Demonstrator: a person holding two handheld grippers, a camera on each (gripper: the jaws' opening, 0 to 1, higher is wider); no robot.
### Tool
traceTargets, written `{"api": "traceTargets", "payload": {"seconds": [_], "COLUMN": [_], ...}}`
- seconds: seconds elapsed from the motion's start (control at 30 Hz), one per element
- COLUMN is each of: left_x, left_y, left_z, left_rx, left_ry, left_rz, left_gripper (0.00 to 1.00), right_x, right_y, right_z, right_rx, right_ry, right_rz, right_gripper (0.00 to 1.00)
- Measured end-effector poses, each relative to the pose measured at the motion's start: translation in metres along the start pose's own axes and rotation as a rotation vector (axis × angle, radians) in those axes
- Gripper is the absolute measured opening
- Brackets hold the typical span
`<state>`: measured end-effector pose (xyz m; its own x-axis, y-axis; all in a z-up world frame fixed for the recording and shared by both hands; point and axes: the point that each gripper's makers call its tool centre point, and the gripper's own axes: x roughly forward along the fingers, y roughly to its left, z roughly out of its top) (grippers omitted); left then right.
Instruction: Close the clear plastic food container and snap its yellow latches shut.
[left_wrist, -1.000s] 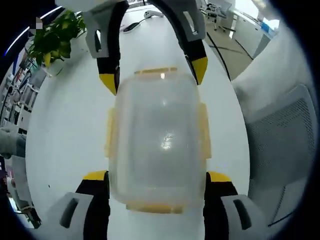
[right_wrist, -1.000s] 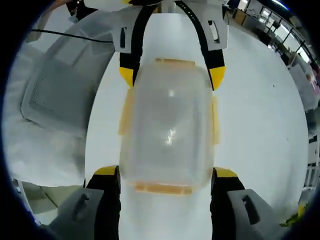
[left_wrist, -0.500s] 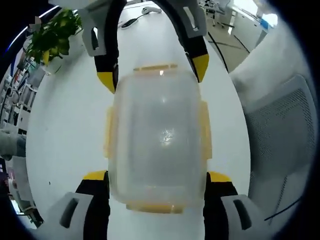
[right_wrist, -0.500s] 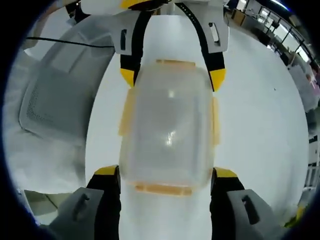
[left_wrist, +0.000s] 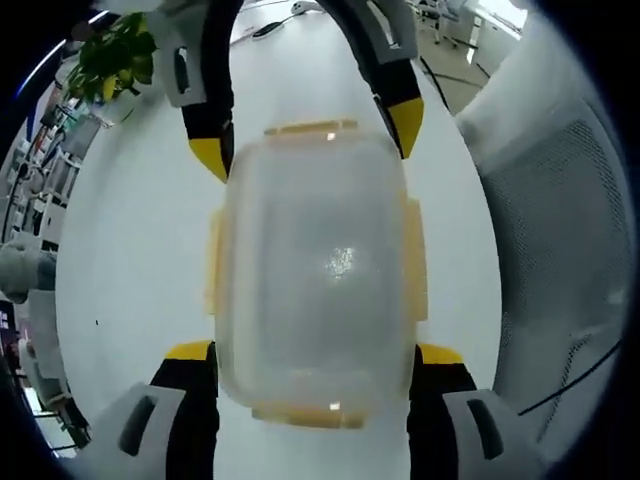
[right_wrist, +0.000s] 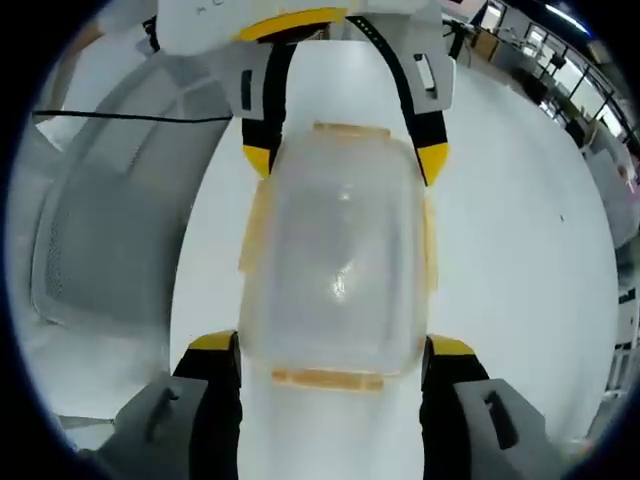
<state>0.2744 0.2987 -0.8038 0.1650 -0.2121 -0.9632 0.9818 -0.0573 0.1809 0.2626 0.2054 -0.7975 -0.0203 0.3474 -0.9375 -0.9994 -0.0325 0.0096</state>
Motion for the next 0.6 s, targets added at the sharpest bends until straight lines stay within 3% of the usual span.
{"api": "traceTargets", "payload": {"seconds": [0.23,0.47,0.6], "left_x": [-0.007,-0.010,-0.011], "left_y": [-0.007,-0.012,-0.012], "left_z": [-0.029,-0.044,-0.045], "left_rx": [-0.015,-0.018,-0.020], "left_ry": [0.022,0.055,0.054], "left_rz": [0.004,0.004,0.004], "left_gripper": [0.74,0.74,0.74], "right_x": [0.011,0.017,0.017], "right_y": [0.003,0.005,0.005], "right_z": [0.028,0.044,0.045], "right_rx": [-0.019,-0.030,-0.032], "right_ry": [-0.017,-0.013,-0.012], "right_rz": [0.005,0.012,0.013], "right_gripper": [0.70,0.70,0.70]}}
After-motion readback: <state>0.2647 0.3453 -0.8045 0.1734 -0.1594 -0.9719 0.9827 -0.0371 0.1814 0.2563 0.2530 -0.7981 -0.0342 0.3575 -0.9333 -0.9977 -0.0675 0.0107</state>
